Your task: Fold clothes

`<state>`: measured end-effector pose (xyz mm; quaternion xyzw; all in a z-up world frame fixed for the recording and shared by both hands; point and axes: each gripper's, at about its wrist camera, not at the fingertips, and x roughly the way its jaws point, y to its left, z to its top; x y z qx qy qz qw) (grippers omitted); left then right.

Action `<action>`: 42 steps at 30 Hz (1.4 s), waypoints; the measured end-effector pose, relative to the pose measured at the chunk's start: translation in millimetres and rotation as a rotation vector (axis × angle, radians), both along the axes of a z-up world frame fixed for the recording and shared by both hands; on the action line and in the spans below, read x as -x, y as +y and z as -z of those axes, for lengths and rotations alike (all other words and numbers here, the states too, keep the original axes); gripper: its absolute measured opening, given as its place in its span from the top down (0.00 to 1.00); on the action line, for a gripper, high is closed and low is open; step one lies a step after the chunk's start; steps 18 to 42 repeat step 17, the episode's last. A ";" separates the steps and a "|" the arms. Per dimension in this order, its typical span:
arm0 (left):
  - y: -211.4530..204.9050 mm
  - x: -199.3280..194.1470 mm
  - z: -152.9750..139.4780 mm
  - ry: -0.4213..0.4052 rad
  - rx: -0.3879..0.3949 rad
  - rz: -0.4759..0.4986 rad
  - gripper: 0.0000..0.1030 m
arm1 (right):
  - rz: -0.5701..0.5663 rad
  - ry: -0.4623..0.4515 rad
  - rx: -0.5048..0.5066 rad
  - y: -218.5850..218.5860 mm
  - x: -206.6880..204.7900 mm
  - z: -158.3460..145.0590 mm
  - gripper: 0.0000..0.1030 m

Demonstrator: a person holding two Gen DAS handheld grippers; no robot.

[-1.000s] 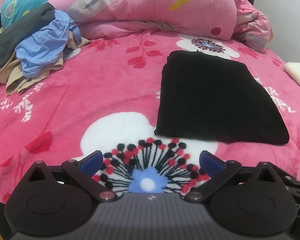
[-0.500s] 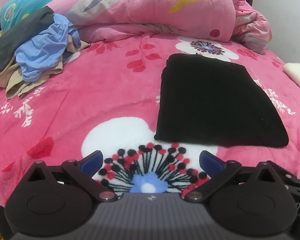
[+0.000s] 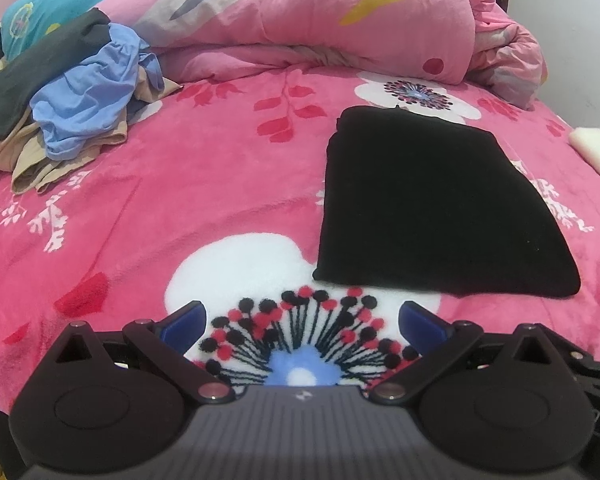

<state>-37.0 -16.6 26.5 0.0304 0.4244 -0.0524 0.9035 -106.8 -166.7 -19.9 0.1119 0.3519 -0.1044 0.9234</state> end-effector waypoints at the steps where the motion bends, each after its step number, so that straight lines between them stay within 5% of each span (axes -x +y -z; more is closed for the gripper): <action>1: 0.2 -0.3 -0.1 0.001 0.000 0.001 0.00 | 0.000 0.000 0.000 0.2 0.0 0.0 0.01; 42: 0.8 -1.3 1.9 0.009 0.002 -0.004 0.00 | -0.002 0.006 0.001 -0.8 -2.9 0.0 0.01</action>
